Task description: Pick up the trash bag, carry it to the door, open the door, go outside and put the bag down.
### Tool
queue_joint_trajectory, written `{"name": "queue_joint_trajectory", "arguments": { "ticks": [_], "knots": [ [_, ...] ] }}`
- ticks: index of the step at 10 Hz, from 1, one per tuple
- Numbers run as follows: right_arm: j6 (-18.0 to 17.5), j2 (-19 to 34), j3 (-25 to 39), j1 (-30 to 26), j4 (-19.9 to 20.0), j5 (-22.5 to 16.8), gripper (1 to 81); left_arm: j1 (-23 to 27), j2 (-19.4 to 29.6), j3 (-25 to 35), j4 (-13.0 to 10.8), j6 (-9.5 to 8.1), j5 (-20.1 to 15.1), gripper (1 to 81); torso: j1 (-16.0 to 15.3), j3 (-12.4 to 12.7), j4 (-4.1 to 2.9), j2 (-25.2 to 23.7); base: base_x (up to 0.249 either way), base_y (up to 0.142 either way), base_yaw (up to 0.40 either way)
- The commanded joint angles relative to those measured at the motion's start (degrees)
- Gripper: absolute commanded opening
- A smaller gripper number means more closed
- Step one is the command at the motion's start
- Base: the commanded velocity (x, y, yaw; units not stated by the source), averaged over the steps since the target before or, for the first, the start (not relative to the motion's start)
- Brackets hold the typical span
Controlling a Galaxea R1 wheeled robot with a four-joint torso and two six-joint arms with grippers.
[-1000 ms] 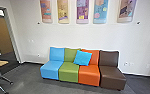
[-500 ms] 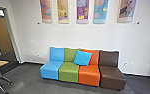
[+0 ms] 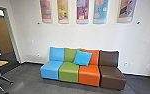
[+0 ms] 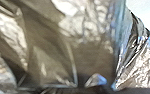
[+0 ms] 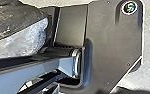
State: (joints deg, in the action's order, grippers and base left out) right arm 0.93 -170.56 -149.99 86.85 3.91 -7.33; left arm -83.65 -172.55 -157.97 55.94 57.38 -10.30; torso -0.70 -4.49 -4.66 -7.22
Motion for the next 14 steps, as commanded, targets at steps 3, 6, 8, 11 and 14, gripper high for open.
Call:
{"name": "queue_joint_trajectory", "arguments": {
  "ticks": [3, 6, 8, 11, 14],
  "knots": [
    [0.2, 0.3, 0.2, -2.9, -0.3, -3.5, 81.1, 3.5, 0.1, 0.0, -0.3, 0.54, -5.1, 1.0, 0.0, 0.0, 0.0, 0.0, 0.0, 0.0, -0.205],
    [0.2, 0.0, 0.2, -3.0, -0.4, -3.5, 81.1, 3.5, 0.2, 0.0, -0.2, 0.45, -4.9, 1.0, 0.0, 0.0, 0.0, 0.0, 0.0, 0.0, -0.254],
    [0.1, -0.1, 0.2, -3.1, -0.7, -3.5, 81.1, 3.7, 0.1, 0.0, -0.3, 0.54, -4.8, 1.0, 0.0, 0.0, 0.0, 0.0, 0.0, 0.0, -0.324],
    [0.0, -0.2, -0.2, -3.1, -0.7, -3.5, 81.1, 3.7, 0.0, 0.0, -0.3, 0.45, -4.7, 1.0, 0.0, 0.0, 0.0, 0.0, 0.0, 0.0, -0.365],
    [0.1, -0.8, -1.4, -2.9, -0.7, -3.5, 81.1, 3.7, 0.1, 0.0, -0.3, 0.45, -4.7, 1.0, 0.0, 0.0, 0.0, 0.0, 0.0, 0.0, -0.377]
  ]
}}
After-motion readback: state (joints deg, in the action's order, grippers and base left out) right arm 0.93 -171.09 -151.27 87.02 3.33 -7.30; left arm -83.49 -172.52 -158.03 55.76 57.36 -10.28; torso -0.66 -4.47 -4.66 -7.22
